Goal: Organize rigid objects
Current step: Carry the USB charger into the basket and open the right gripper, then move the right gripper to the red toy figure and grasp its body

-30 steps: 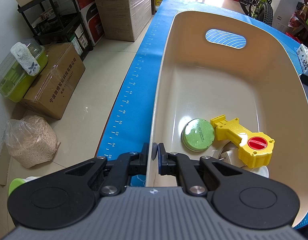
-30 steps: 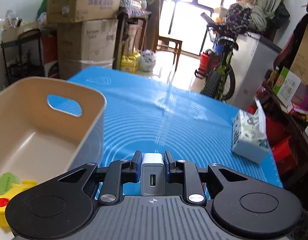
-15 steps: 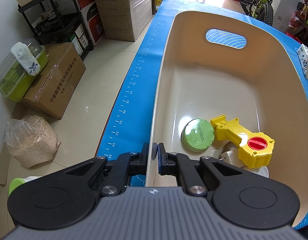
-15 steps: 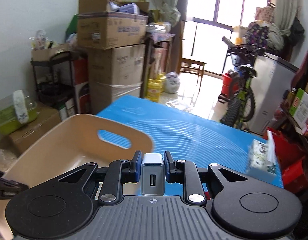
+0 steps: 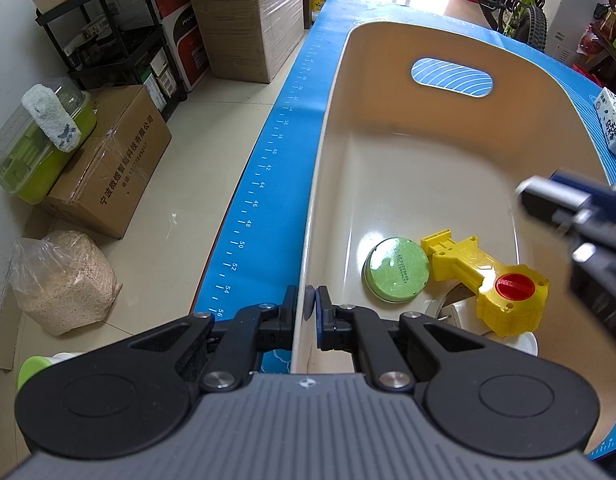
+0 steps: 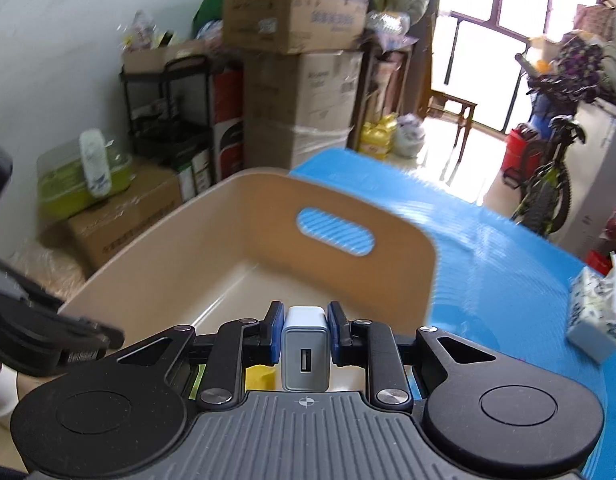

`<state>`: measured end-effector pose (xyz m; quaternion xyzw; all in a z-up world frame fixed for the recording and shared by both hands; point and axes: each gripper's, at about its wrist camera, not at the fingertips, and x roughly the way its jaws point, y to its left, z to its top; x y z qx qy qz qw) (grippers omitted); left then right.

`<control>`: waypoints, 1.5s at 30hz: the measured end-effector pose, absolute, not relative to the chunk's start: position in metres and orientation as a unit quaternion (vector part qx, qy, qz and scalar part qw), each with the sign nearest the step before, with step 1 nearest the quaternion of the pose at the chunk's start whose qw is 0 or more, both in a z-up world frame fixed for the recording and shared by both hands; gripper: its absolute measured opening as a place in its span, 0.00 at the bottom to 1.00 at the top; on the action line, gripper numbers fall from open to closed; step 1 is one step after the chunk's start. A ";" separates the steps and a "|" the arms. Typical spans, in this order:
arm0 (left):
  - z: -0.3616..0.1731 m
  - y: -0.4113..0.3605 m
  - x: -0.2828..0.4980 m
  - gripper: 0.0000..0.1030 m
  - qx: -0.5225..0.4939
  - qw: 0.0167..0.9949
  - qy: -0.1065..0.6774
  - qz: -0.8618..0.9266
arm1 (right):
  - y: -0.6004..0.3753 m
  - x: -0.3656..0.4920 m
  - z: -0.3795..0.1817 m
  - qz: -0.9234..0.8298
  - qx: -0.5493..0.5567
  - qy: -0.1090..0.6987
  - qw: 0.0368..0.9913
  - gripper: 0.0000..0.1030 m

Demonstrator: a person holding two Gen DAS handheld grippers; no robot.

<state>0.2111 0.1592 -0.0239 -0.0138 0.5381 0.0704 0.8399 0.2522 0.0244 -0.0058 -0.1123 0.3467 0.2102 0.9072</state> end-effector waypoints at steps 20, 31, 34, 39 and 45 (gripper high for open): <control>-0.023 0.157 0.212 0.10 -0.009 0.839 0.539 0.073 | 0.047 0.262 -0.049 0.209 -0.156 0.449 0.855 0.39; -0.023 0.156 0.213 0.10 -0.009 0.839 0.539 0.073 | 0.034 0.252 -0.024 0.226 -0.117 0.408 0.877 0.66; -0.023 0.156 0.213 0.10 -0.010 0.839 0.539 0.073 | 0.022 0.251 -0.013 0.220 -0.103 0.398 0.884 0.66; -0.023 0.156 0.213 0.10 -0.009 0.839 0.540 0.073 | -0.006 0.252 0.006 0.197 -0.075 0.382 0.900 0.67; -0.023 0.155 0.213 0.10 -0.010 0.839 0.539 0.073 | -0.052 0.250 0.017 0.150 -0.056 0.362 0.919 0.70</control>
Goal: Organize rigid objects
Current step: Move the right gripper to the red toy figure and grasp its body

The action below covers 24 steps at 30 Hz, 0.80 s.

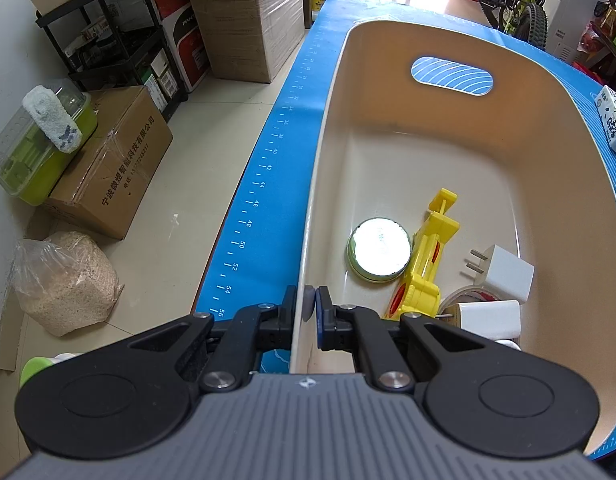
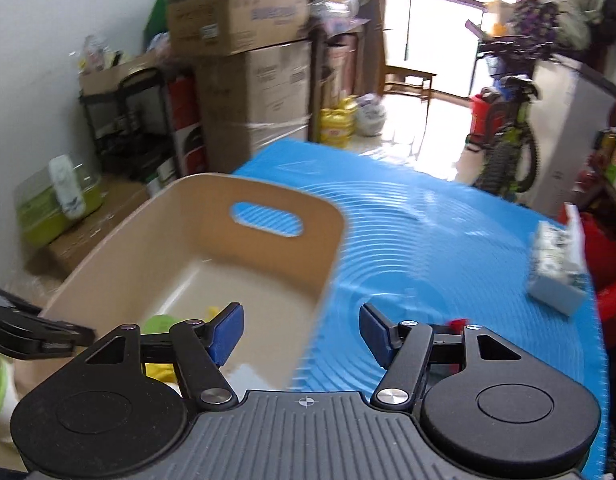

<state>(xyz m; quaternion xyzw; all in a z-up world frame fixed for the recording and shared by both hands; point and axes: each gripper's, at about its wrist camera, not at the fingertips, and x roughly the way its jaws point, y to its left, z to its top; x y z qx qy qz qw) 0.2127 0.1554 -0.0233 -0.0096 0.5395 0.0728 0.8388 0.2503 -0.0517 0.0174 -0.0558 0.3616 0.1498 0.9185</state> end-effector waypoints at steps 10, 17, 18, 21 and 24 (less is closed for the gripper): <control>-0.024 0.154 0.213 0.10 -0.008 0.839 0.540 0.074 | -0.130 0.260 -0.016 0.051 -0.054 0.390 0.918 0.70; -0.024 0.154 0.213 0.10 -0.008 0.839 0.540 0.074 | -0.149 0.267 -0.048 0.016 -0.051 0.406 0.912 0.70; -0.024 0.154 0.213 0.10 -0.007 0.839 0.540 0.074 | -0.152 0.270 -0.053 0.013 -0.046 0.409 0.911 0.70; -0.024 0.154 0.213 0.10 -0.008 0.839 0.540 0.074 | -0.162 0.279 -0.069 0.007 -0.014 0.421 0.907 0.69; -0.024 0.154 0.213 0.10 -0.006 0.839 0.540 0.074 | -0.177 0.292 -0.083 0.004 0.044 0.441 0.896 0.66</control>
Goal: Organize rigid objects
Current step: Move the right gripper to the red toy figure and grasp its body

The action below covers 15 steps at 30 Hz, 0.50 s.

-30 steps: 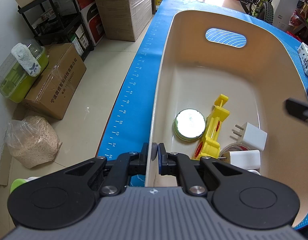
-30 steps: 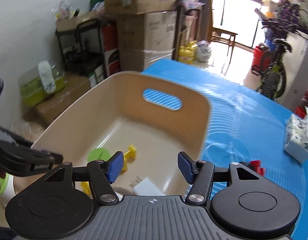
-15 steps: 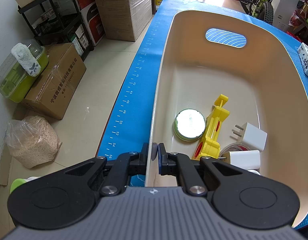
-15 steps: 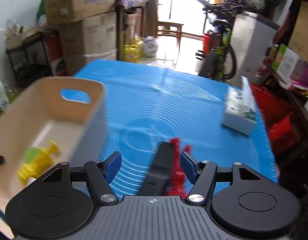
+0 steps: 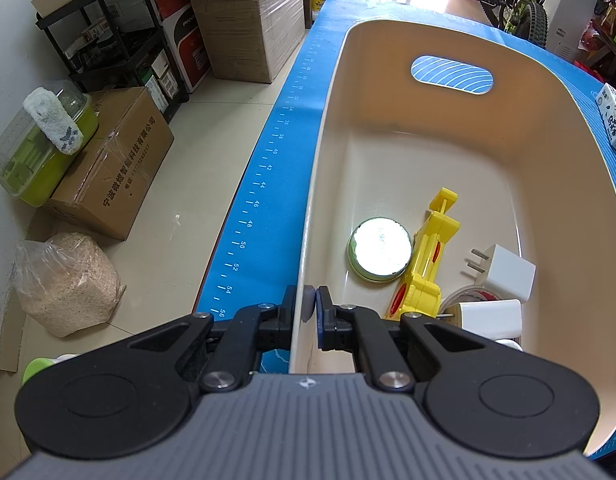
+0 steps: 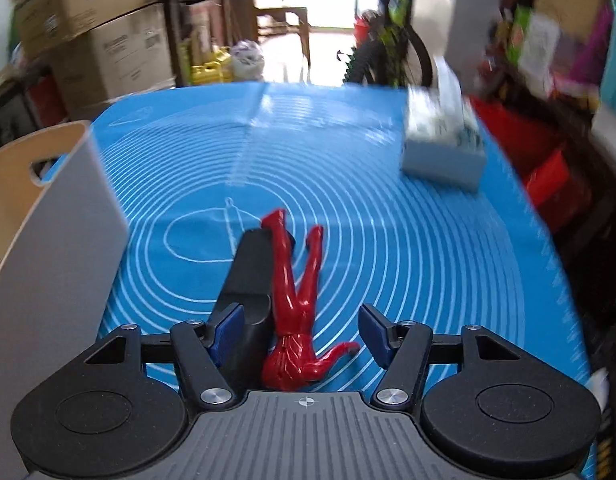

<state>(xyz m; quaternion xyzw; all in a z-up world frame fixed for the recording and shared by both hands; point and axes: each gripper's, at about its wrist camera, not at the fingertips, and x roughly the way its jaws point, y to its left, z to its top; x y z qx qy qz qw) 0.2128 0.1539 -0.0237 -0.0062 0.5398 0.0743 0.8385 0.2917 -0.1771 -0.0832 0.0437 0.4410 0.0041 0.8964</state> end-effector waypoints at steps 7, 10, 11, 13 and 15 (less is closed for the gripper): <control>-0.023 0.154 0.213 0.11 -0.003 0.838 0.540 0.076 | -0.200 0.310 -0.107 0.030 0.143 0.461 0.875 0.59; -0.022 0.154 0.214 0.11 -0.003 0.838 0.540 0.076 | -0.206 0.313 -0.114 0.047 0.177 0.463 0.867 0.45; -0.022 0.154 0.214 0.11 -0.003 0.838 0.540 0.076 | -0.207 0.313 -0.115 0.048 0.183 0.462 0.866 0.43; -0.022 0.153 0.214 0.11 -0.003 0.838 0.540 0.076 | -0.209 0.314 -0.116 0.062 0.202 0.462 0.861 0.37; -0.021 0.154 0.213 0.11 -0.003 0.838 0.540 0.076 | -0.210 0.313 -0.116 0.062 0.202 0.461 0.862 0.36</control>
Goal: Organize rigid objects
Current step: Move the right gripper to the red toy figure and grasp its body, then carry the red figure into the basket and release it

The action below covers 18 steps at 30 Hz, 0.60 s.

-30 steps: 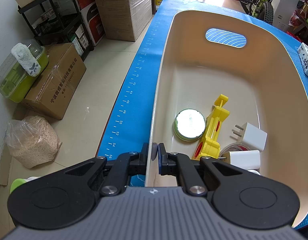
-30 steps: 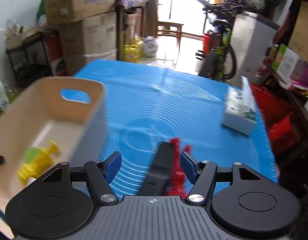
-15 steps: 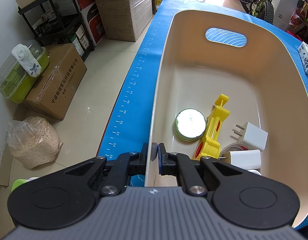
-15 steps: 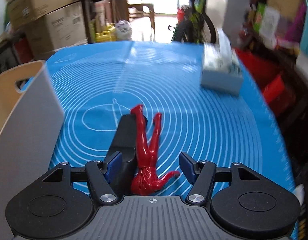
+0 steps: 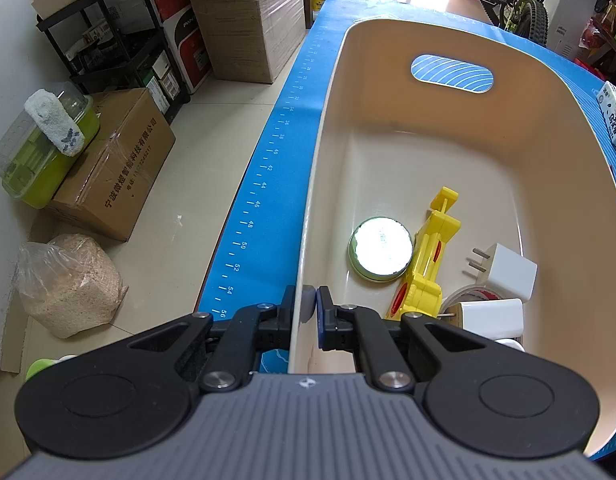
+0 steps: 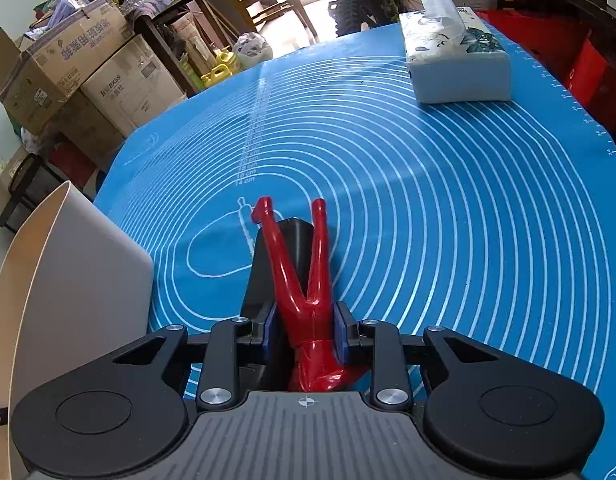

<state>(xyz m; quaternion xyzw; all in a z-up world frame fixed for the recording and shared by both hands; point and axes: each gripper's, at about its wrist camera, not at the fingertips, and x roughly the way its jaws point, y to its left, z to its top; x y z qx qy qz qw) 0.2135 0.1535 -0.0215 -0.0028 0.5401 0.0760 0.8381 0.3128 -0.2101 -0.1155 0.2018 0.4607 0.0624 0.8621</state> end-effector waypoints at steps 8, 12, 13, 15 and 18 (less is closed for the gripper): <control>-0.022 0.153 0.214 0.11 -0.003 0.838 0.540 0.076 | -0.206 0.303 -0.105 0.051 0.177 0.444 0.877 0.36; -0.022 0.154 0.213 0.11 -0.003 0.838 0.540 0.076 | -0.210 0.295 -0.095 0.051 0.172 0.424 0.888 0.36; -0.021 0.154 0.213 0.11 -0.003 0.838 0.540 0.076 | -0.211 0.294 -0.093 0.050 0.174 0.422 0.888 0.36; -0.022 0.153 0.213 0.11 -0.003 0.838 0.540 0.076 | -0.214 0.293 -0.089 0.044 0.171 0.419 0.890 0.36; -0.022 0.153 0.213 0.11 -0.003 0.838 0.540 0.076 | -0.216 0.289 -0.082 0.036 0.169 0.413 0.894 0.36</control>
